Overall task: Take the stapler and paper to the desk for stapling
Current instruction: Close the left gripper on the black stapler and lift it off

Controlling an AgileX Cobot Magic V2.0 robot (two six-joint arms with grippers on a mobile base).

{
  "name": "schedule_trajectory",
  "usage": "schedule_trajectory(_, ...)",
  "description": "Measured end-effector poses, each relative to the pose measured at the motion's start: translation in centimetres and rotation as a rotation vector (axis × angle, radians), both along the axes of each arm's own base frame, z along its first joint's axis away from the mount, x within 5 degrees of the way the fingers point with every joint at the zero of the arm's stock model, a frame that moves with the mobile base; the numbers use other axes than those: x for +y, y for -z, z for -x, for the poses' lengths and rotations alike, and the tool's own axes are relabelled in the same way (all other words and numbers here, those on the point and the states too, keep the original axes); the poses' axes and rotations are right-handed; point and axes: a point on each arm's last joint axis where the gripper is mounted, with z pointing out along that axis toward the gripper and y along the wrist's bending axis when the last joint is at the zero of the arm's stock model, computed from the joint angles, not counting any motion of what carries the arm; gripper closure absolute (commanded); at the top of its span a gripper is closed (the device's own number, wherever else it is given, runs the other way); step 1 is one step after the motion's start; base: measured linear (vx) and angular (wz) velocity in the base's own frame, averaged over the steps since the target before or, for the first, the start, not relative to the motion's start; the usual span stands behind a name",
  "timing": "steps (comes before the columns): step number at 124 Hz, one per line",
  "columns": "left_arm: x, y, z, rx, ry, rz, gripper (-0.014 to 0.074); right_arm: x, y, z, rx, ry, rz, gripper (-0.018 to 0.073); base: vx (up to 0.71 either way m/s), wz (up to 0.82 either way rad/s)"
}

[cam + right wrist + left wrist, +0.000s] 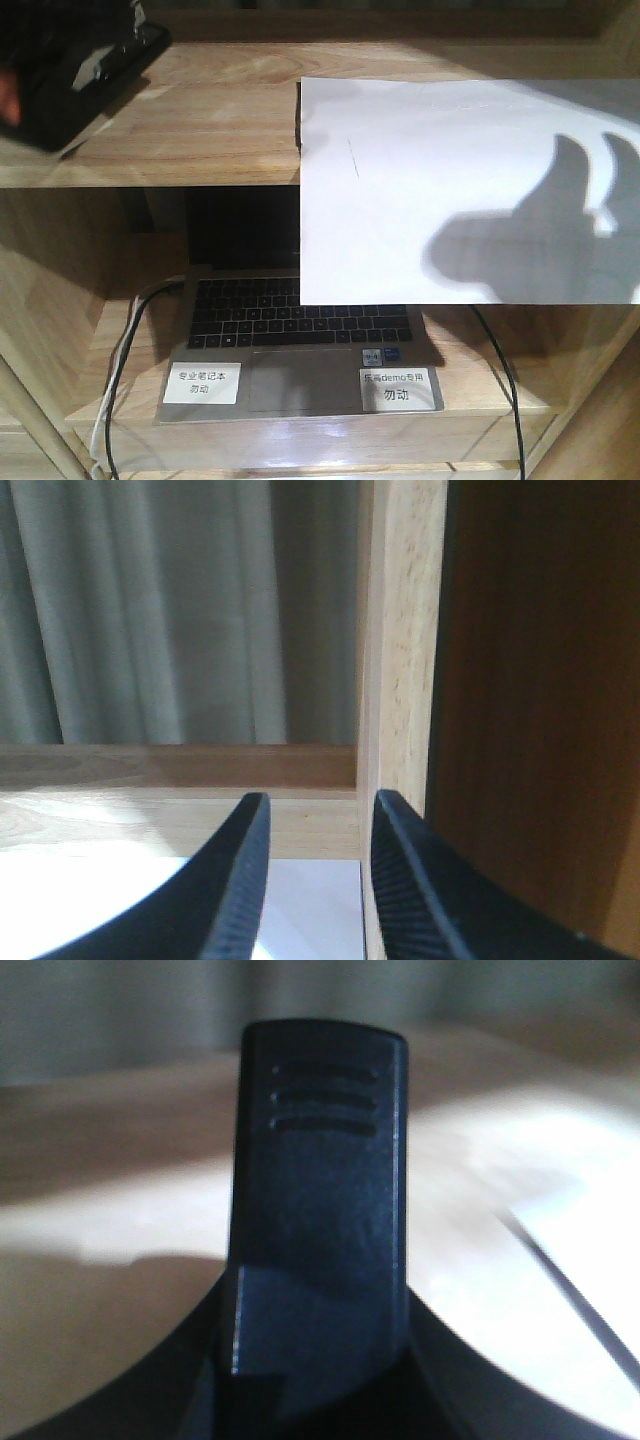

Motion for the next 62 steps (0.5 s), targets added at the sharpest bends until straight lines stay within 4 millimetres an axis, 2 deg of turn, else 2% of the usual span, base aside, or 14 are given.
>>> schedule_trajectory(34,1.8,2.1,5.8,-0.113,0.151,0.001,0.0604,0.0,0.0,0.0,0.000,0.000,0.000,0.0321,0.00,0.00)
schedule_trajectory(62,3.7,5.0,10.5,-0.153,0.203,0.021,0.0604,0.0,0.0,0.0,0.000,0.000,0.000,0.0321,0.00,0.00)
